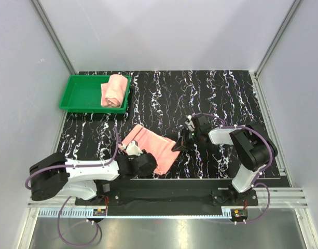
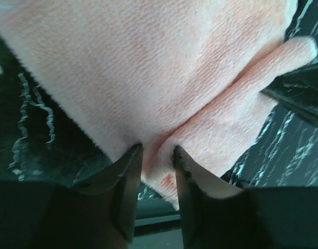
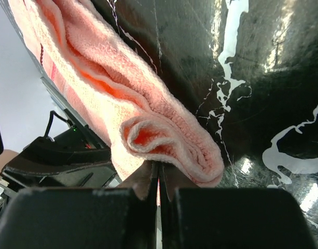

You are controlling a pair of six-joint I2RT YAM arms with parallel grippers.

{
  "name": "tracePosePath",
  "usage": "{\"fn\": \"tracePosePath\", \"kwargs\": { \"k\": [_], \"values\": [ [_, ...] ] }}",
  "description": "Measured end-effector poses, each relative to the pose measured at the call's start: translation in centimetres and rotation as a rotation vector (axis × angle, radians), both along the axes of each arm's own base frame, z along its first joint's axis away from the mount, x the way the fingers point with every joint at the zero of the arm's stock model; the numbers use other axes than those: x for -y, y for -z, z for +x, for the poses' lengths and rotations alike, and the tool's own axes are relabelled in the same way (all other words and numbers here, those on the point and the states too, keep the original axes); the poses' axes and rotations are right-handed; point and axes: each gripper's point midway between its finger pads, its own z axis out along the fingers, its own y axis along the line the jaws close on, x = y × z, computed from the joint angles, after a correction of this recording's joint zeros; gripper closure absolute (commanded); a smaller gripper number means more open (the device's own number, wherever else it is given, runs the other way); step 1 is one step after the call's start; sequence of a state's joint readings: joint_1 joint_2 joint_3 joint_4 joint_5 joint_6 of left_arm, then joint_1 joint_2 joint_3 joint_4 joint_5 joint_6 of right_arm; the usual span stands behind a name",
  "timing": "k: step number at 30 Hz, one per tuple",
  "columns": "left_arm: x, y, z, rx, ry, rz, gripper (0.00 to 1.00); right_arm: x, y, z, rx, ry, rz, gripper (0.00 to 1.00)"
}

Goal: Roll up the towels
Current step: Roll the towel

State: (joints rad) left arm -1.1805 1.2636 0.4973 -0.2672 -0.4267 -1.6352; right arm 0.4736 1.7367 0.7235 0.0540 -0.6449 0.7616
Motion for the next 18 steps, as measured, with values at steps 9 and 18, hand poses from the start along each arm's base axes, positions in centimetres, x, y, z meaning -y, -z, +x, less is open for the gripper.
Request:
{"fn": "tracePosePath", "kwargs": {
  "k": [9,18],
  "values": [
    [-3.2,-2.6,-1.4,0.105,0.124,0.313,0.32,0.3,0.0,0.6,-0.001,0.011,-0.055,1.00],
    [4.6,-8.9,-1.7,0.475,0.432,0.725,0.15,0.9,0.0,0.8,0.007,0.008,-0.111,1.00]
  ]
}}
